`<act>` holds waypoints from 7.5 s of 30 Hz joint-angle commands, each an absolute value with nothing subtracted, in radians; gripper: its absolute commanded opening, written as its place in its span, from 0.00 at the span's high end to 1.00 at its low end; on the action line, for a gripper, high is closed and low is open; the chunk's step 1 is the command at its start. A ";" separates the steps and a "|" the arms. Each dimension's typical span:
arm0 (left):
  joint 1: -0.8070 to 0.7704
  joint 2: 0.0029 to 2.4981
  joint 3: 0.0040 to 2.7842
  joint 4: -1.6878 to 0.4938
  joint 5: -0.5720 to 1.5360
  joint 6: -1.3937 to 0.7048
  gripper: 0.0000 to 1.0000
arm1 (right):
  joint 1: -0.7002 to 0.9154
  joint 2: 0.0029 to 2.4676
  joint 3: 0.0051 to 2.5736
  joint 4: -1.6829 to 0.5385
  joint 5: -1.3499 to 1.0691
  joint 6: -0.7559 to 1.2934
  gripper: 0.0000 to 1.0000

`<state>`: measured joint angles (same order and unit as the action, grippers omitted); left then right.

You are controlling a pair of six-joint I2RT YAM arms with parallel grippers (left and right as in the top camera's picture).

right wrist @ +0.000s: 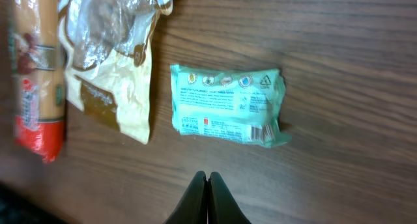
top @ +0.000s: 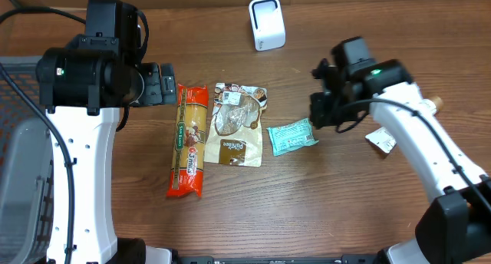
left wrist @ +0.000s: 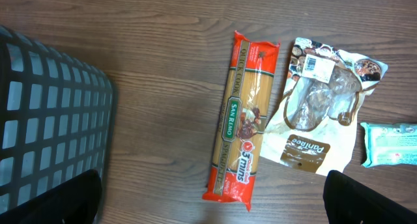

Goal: Scan the item barcode

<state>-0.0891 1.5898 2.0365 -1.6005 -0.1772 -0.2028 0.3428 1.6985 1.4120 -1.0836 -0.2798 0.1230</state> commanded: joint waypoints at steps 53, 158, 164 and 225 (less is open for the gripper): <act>-0.085 1.586 2.036 -1.599 -0.190 -0.210 0.00 | 0.524 1.866 1.383 -0.879 -0.251 0.247 0.60; -0.085 1.586 2.036 -1.599 -0.190 -0.210 0.00 | 0.094 1.837 0.857 -0.224 -0.516 0.428 0.76; -0.085 1.586 2.036 -1.599 -0.190 -0.210 0.00 | 0.058 1.842 0.880 -0.231 -0.571 0.245 0.96; -0.085 1.586 2.036 -1.599 -0.190 -0.210 0.00 | -0.021 1.407 1.198 -0.925 -0.879 -0.139 0.96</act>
